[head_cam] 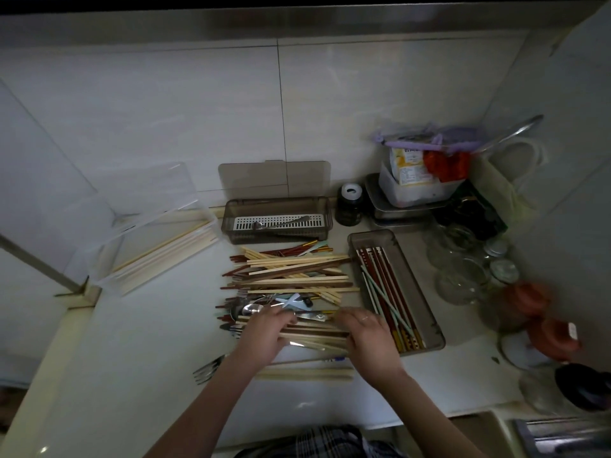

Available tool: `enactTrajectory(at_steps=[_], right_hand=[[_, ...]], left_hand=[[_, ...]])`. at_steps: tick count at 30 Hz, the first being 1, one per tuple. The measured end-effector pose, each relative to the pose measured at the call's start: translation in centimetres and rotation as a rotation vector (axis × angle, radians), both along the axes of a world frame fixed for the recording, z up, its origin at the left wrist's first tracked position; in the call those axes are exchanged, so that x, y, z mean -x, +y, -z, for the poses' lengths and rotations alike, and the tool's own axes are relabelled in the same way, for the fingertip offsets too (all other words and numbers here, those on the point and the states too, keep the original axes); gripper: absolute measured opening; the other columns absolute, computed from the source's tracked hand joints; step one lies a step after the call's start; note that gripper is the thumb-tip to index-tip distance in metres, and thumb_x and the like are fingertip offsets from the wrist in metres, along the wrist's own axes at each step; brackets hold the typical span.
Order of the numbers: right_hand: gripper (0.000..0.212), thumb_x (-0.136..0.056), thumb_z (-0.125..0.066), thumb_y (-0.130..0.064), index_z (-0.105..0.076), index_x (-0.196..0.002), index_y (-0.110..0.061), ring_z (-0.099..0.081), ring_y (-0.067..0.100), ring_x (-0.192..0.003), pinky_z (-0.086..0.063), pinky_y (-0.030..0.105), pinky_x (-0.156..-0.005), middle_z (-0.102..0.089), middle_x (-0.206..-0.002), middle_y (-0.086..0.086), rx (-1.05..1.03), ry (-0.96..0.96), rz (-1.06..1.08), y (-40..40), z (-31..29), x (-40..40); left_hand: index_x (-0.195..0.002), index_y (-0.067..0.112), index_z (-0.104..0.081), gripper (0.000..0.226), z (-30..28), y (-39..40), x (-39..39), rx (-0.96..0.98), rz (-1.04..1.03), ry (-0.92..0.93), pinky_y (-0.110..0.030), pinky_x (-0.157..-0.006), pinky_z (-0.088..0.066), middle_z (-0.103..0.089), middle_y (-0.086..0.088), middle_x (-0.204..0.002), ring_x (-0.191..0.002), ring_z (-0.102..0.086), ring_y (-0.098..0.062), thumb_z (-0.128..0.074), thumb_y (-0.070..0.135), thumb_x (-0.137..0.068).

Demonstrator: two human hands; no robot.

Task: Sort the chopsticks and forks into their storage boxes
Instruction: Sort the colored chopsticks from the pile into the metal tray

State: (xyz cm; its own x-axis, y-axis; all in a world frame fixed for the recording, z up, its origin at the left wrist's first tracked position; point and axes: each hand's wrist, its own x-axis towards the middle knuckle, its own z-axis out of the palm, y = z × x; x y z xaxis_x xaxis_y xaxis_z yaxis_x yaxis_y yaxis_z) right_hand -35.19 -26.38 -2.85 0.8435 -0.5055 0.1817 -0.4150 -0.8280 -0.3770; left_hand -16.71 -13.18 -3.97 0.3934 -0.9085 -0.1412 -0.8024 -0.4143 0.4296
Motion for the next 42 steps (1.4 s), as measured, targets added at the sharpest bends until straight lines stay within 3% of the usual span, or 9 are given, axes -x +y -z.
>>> enactTrajectory(at_steps=[3, 5, 7, 13, 19, 29, 33, 37, 42], right_hand=[[0.065, -0.063, -0.072, -0.005, -0.06, -0.122, -0.027, -0.059, 0.015, -0.115, -0.047, 0.036, -0.092, -0.064, -0.123, -0.006, 0.053, 0.202, -0.034, 0.7, 0.6, -0.6], [0.061, -0.078, -0.059, -0.005, -0.049, -0.135, -0.024, -0.044, 0.017, -0.131, -0.034, 0.038, -0.106, -0.051, -0.139, -0.003, 0.032, 0.26, -0.034, 0.7, 0.5, -1.3], [0.052, -0.087, -0.047, -0.006, -0.046, -0.136, -0.022, -0.037, 0.019, -0.134, -0.028, 0.036, -0.109, -0.045, -0.143, -0.002, -0.054, 0.301, -0.049, 0.4, 0.7, -2.0], [0.031, -0.093, -0.042, -0.007, -0.056, -0.116, -0.022, -0.055, 0.018, -0.102, -0.049, 0.034, -0.086, -0.059, -0.114, 0.003, -0.198, 0.307, -0.003, 0.0, 1.3, -3.1], [0.028, -0.092, -0.046, -0.005, -0.053, -0.115, -0.02, -0.052, 0.02, -0.103, -0.05, 0.034, -0.084, -0.05, -0.118, 0.003, -0.27, 0.343, 0.077, -0.7, 1.3, -5.2], [0.04, -0.088, -0.058, -0.017, -0.044, -0.124, -0.027, -0.046, 0.02, -0.116, -0.047, 0.036, -0.089, -0.048, -0.127, -0.001, -0.29, 0.365, 0.053, -0.7, 0.8, -5.7], [0.02, -0.091, -0.055, -0.021, -0.056, -0.11, -0.028, -0.052, 0.015, -0.104, -0.048, 0.032, -0.088, -0.054, -0.117, -0.004, -0.238, 0.318, -0.004, -0.1, 0.3, -4.8], [0.025, -0.094, -0.049, -0.017, -0.063, -0.112, -0.027, -0.052, 0.017, -0.107, -0.046, 0.034, -0.091, -0.054, -0.117, 0.0, -0.232, 0.384, -0.057, 0.1, 0.2, -4.5], [0.033, -0.091, -0.054, -0.018, -0.052, -0.124, -0.024, -0.036, 0.023, -0.127, -0.035, 0.042, -0.103, -0.04, -0.137, 0.004, -0.082, 0.507, -0.078, 0.3, 0.3, -4.1]], left_hand=[[-0.104, 0.024, -0.061, 0.033, -0.4, 0.5, 0.3, 0.0, -0.012, 0.017, -0.017, -0.067, -0.035, -0.054, 0.01, -0.094, -0.085, -0.047, -0.007, -0.073, 0.016, -0.074], [-0.099, 0.024, -0.061, 0.029, -0.4, 0.7, 0.4, -0.007, -0.02, 0.018, -0.016, -0.063, -0.031, -0.049, 0.012, -0.09, -0.082, -0.045, -0.006, -0.073, 0.018, -0.074], [-0.099, 0.023, -0.061, 0.027, -0.3, 1.0, 0.4, -0.019, -0.046, 0.033, -0.021, -0.067, -0.034, -0.05, 0.011, -0.093, -0.085, -0.046, -0.007, -0.073, 0.021, -0.075], [-0.097, 0.021, -0.068, 0.018, -0.7, 1.1, -0.4, -0.035, -0.087, 0.076, -0.023, -0.073, -0.043, -0.061, 0.006, -0.097, -0.089, -0.055, -0.01, -0.069, 0.019, -0.079], [-0.085, 0.022, -0.069, 0.009, -0.8, 1.6, -0.7, -0.041, -0.049, 0.115, -0.018, -0.076, -0.04, -0.051, 0.013, -0.091, -0.087, -0.051, -0.005, -0.07, 0.018, -0.077], [-0.108, 0.025, -0.07, 0.029, -0.6, 2.1, -0.8, -0.065, -0.04, 0.168, -0.021, -0.094, -0.041, -0.054, 0.006, -0.124, -0.113, -0.051, -0.009, -0.067, 0.017, -0.081], [-0.115, 0.031, -0.066, 0.037, -0.3, 2.1, -0.7, -0.048, -0.014, 0.16, -0.025, -0.107, -0.035, -0.041, 0.004, -0.145, -0.129, -0.042, -0.01, -0.064, 0.014, -0.082], [-0.11, 0.03, -0.068, 0.035, -0.1, 2.0, -0.7, -0.03, -0.045, 0.183, -0.022, -0.103, -0.037, -0.046, 0.004, -0.137, -0.121, -0.047, -0.008, -0.067, 0.012, -0.079], [-0.096, 0.028, -0.072, 0.028, -0.3, 2.2, -0.7, 0.001, -0.053, 0.221, -0.021, -0.099, -0.04, -0.057, 0.01, -0.119, -0.109, -0.049, 0.0, -0.076, 0.014, -0.072]])
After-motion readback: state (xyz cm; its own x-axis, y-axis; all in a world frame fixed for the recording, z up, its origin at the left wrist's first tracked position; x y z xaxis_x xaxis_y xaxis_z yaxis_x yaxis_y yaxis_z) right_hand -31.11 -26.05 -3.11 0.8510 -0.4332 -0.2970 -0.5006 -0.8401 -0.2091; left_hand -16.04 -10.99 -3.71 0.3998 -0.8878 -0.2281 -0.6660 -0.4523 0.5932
